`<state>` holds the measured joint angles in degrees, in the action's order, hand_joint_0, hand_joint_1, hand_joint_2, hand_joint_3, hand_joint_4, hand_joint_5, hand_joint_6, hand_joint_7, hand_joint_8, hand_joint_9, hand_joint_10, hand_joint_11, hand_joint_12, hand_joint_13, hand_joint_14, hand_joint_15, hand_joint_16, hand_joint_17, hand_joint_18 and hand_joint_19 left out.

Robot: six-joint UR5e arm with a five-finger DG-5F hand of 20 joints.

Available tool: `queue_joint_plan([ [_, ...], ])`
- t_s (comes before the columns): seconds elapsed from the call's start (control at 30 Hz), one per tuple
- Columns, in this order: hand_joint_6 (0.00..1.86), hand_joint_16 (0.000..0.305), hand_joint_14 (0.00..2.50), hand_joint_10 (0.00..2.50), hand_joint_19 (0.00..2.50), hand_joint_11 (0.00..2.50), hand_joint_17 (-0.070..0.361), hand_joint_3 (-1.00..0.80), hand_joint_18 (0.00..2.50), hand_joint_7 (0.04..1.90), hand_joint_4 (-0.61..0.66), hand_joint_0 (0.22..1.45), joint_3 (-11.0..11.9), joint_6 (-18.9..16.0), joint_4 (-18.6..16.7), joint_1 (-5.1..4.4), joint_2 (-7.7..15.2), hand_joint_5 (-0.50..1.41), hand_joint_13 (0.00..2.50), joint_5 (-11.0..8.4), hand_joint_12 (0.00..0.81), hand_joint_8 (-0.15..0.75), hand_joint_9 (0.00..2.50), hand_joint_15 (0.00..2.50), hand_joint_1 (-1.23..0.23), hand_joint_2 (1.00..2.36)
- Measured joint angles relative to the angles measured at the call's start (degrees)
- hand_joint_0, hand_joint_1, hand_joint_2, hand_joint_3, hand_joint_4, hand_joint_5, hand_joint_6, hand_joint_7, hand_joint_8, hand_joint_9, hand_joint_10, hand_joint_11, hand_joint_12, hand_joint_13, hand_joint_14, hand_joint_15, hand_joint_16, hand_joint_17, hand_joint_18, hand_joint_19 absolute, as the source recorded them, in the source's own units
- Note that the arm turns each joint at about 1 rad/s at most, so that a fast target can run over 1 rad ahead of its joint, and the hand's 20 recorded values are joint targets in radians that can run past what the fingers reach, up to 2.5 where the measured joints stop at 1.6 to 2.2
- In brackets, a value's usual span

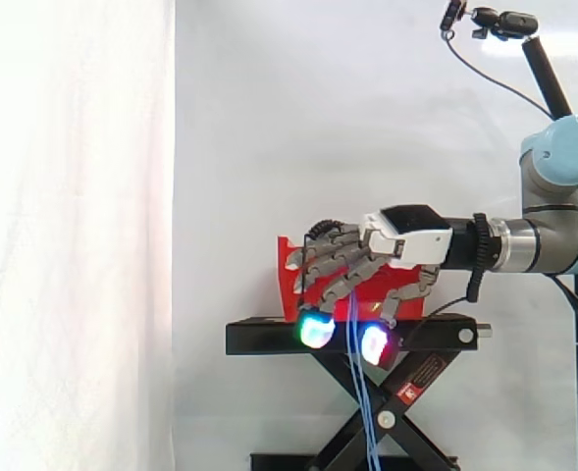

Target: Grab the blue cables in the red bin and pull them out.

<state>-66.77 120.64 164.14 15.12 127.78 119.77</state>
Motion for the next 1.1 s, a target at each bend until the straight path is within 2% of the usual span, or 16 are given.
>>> queue_joint_plan([
  [0.5, 0.01, 0.046, 0.01, 0.01, 0.47, 0.42, 0.105, -1.00, 0.28, 0.63, 0.12, 0.77, 0.12, 6.03, 0.13, -0.16, -0.06, 0.91, 0.40, 0.59, 0.346, 0.210, 0.59, 0.31, -1.02, 1.00],
  [1.1, 0.01, 0.046, 0.01, 0.01, 0.46, 0.41, 0.104, -1.00, 0.30, 0.71, 0.11, 0.78, 0.15, 8.13, 0.17, -0.23, -0.07, 0.97, 0.41, 0.64, 0.344, 0.211, 0.63, 0.31, -1.01, 1.00],
])
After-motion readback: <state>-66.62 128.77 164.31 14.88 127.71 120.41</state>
